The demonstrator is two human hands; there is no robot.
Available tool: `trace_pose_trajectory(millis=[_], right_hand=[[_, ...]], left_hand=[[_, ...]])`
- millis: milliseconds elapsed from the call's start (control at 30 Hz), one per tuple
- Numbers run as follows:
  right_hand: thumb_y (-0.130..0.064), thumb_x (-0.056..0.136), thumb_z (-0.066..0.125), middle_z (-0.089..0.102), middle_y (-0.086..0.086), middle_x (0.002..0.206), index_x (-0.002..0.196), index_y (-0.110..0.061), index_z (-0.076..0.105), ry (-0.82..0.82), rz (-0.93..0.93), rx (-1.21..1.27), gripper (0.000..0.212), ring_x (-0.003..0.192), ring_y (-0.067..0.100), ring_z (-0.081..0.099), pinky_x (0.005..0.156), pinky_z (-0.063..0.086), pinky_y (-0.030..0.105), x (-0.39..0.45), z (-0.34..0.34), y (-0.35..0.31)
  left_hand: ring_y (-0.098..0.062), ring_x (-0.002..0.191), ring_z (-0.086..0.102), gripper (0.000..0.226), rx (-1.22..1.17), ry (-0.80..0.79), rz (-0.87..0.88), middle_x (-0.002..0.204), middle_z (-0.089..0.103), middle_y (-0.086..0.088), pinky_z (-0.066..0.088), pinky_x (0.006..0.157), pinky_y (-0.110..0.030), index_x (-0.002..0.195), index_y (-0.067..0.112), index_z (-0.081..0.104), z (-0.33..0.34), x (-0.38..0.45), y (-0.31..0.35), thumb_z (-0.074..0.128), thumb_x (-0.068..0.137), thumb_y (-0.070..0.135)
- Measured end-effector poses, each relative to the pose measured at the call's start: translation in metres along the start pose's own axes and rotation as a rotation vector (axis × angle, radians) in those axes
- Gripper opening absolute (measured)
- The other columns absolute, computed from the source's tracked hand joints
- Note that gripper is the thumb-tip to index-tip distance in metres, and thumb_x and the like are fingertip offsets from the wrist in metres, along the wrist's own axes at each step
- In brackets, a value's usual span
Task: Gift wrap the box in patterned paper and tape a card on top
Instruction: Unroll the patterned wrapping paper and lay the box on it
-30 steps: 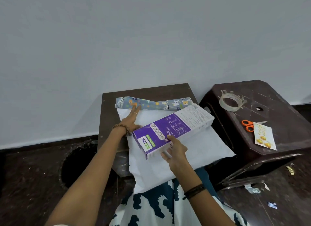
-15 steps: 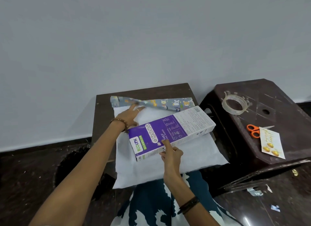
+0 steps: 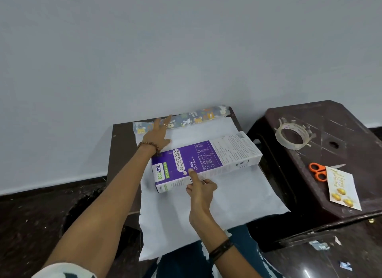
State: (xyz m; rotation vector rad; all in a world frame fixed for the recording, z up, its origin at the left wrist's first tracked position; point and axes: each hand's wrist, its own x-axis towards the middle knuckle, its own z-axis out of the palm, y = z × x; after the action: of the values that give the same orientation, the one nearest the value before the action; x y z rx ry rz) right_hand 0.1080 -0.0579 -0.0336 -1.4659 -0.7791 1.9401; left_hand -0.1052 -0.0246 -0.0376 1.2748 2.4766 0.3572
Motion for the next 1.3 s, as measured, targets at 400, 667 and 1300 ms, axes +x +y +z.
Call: trace_pose_trajectory(millis=[400,667,1300], right_hand=[[-0.03,0.085,0.066,0.055,0.001,0.131,0.131,-0.016,0.05,-0.377,-0.458,-0.969,0.051,0.12,0.017,0.051,0.1,0.041,0.03,0.032,-0.044,-0.045],[-0.032,0.092,0.055,-0.013,-0.003,0.157,0.15,-0.021,0.006,-0.875,-0.692,-2.041,0.077,0.144,0.015,-0.013,0.115,-0.009,0.041,0.014,-0.106,-0.047],[-0.035,0.094,0.049,0.061,0.007,0.089,0.11,-0.004,0.062,-1.048,-0.267,-1.848,0.038,0.063,0.013,0.048,0.061,0.04,0.021,-0.099,-0.107,-0.059]], left_hand=[[-0.023,0.141,0.021,0.074,0.144,-0.056,0.258,0.155,0.016,0.0,0.021,0.114,-0.047,0.145,0.03,0.024,0.001,-0.051,0.044,0.05,0.083,0.059],[-0.027,0.144,-0.006,0.078,0.162,-0.105,0.118,0.157,-0.002,-0.005,-0.006,0.109,-0.061,0.146,0.038,0.011,0.023,-0.069,0.053,0.056,0.084,0.054],[-0.025,0.142,0.013,0.078,0.133,-0.171,0.091,0.153,0.016,-0.001,0.008,0.108,-0.067,0.139,0.037,0.026,0.03,-0.139,0.046,0.066,0.074,0.055]])
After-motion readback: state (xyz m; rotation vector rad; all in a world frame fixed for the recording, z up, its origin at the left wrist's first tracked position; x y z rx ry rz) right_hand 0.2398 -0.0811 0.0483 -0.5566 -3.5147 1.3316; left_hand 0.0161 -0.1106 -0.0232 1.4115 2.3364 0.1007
